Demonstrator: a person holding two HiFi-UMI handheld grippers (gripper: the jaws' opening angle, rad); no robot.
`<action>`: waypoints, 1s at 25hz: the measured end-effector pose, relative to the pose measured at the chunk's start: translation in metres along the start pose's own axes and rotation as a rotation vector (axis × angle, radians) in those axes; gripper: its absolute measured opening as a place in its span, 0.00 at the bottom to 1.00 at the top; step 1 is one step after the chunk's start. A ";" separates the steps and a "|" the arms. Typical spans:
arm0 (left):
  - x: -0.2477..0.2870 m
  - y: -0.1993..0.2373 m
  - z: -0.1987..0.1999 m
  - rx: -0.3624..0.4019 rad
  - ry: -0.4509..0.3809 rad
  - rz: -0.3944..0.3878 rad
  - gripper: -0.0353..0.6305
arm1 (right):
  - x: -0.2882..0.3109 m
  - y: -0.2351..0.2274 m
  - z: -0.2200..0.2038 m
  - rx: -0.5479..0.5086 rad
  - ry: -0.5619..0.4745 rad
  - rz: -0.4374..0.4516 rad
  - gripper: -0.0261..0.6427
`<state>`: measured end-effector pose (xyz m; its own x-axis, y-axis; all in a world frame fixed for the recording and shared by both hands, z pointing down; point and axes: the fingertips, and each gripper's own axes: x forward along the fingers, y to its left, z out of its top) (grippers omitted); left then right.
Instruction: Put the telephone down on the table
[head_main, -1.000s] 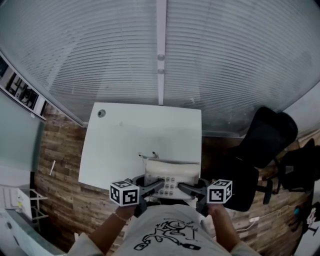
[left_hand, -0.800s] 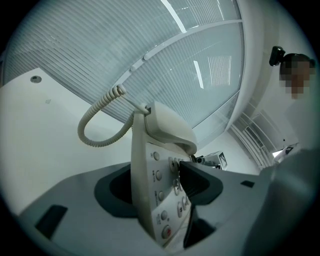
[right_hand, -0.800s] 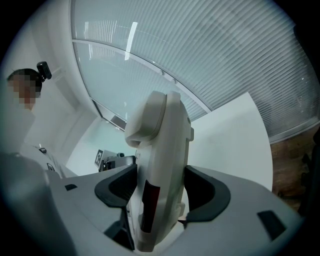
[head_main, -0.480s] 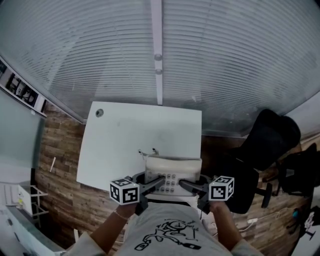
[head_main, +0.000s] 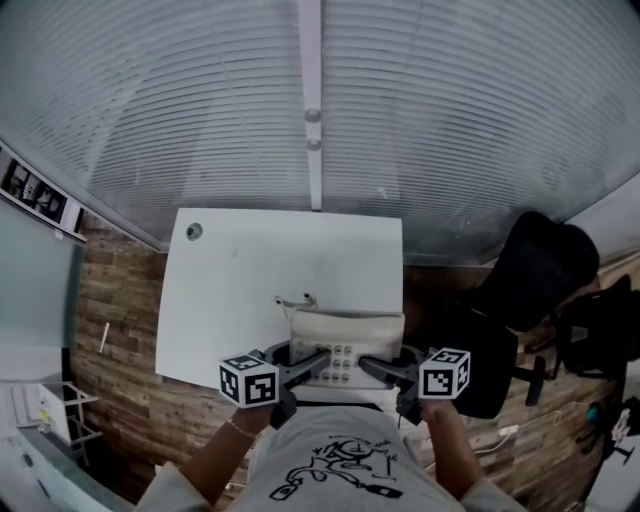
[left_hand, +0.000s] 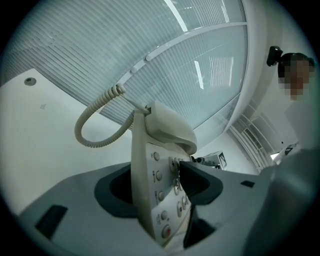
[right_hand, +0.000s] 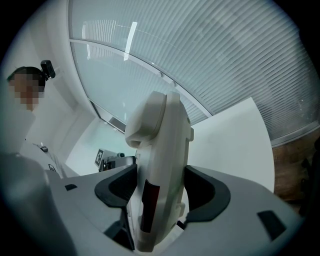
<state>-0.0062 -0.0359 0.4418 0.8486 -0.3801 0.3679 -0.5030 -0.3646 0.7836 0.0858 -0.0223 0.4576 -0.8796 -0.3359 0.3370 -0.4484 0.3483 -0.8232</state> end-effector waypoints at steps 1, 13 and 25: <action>0.000 0.001 0.001 0.003 0.004 -0.002 0.43 | 0.001 -0.001 0.000 0.002 -0.002 -0.002 0.50; -0.001 0.016 0.001 -0.017 0.027 0.001 0.43 | 0.014 -0.008 -0.003 0.021 0.007 -0.011 0.50; 0.009 0.035 -0.010 -0.060 0.054 -0.002 0.43 | 0.021 -0.026 -0.012 0.057 0.039 -0.031 0.50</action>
<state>-0.0144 -0.0440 0.4774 0.8579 -0.3323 0.3920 -0.4924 -0.3132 0.8121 0.0771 -0.0280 0.4911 -0.8713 -0.3110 0.3797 -0.4670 0.2872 -0.8364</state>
